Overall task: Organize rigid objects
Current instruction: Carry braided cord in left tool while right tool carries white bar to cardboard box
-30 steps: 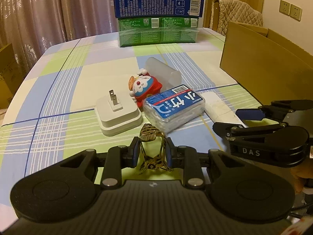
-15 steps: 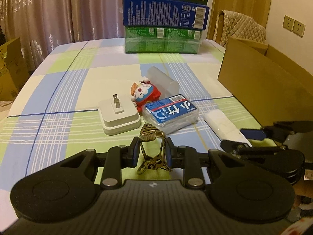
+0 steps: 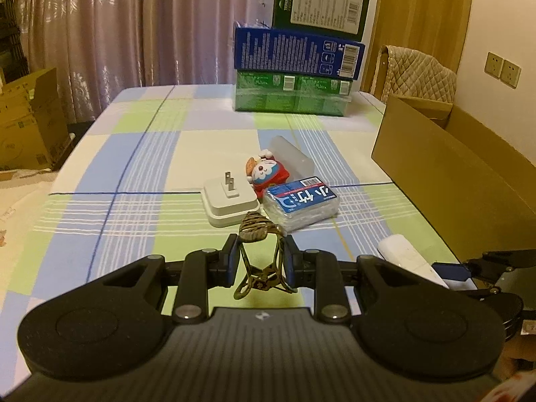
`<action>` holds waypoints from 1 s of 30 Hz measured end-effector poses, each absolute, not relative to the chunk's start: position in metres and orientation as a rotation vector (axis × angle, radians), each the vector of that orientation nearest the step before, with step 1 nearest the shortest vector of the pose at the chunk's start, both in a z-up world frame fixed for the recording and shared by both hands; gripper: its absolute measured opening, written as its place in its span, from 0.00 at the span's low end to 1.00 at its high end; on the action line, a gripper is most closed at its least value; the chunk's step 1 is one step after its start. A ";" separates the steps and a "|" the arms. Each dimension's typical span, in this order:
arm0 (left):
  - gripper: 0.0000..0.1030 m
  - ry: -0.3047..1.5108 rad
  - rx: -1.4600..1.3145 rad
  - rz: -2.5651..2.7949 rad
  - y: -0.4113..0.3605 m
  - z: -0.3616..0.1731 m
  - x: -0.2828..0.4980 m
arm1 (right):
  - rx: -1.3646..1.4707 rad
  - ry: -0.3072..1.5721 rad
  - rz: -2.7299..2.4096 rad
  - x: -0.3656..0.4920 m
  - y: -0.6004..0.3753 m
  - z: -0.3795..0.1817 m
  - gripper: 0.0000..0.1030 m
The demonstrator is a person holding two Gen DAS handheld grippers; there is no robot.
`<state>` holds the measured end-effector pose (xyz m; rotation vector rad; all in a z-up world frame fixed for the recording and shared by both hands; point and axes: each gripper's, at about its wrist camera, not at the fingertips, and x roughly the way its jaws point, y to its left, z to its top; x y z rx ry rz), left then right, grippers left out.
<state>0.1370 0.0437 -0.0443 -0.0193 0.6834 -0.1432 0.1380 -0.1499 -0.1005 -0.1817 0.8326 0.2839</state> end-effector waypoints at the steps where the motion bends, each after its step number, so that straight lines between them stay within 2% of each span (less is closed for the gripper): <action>1: 0.21 0.681 -0.016 -0.143 0.044 -0.043 0.134 | -0.174 0.835 0.279 0.135 -0.150 -0.099 0.36; 30: 0.21 0.609 -0.017 -0.198 0.039 0.000 0.102 | -0.046 0.753 0.238 0.102 -0.163 -0.025 0.35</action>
